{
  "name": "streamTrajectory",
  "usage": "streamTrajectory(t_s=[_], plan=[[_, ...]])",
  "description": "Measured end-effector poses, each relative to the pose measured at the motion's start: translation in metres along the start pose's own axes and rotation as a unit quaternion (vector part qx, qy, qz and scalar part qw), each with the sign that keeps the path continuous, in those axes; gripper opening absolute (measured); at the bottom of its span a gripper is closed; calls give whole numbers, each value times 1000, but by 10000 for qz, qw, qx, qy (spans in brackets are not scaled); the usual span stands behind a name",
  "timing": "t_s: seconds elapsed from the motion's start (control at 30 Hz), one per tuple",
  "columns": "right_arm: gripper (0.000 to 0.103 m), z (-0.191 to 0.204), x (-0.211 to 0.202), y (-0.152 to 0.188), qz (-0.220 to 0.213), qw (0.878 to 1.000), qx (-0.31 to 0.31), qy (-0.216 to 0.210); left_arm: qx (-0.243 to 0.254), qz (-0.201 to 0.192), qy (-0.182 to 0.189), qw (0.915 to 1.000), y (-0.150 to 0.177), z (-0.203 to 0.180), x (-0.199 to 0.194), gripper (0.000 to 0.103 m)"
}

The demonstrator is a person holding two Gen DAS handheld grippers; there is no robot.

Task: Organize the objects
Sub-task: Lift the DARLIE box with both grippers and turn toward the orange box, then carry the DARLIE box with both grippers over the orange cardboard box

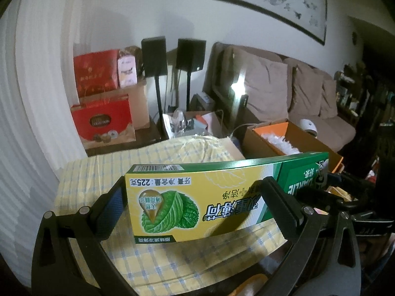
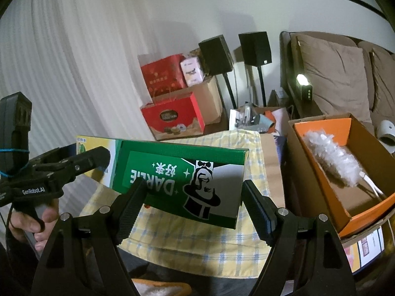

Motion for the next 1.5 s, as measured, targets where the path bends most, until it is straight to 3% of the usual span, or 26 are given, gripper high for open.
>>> streamTrajectory(t_s=[0.63, 1.5], plan=[[80, -13, -42, -20, -444, 9990, 10, 112, 175, -400, 89, 9990, -27, -34, -19, 103], [81, -31, -70, -30, -757, 9965, 91, 331, 312, -561, 337, 9974, -48, -64, -14, 103]])
Point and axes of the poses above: each gripper's, at about its wrist camera, not at the fingertips, and x roughly the way its jaws point, z to its left, y to its underside, the point moved 5 cm from there along x, roughly the way its jaws point, and after that the axes turned 7 degrees about -y, right-handed, at the moved point
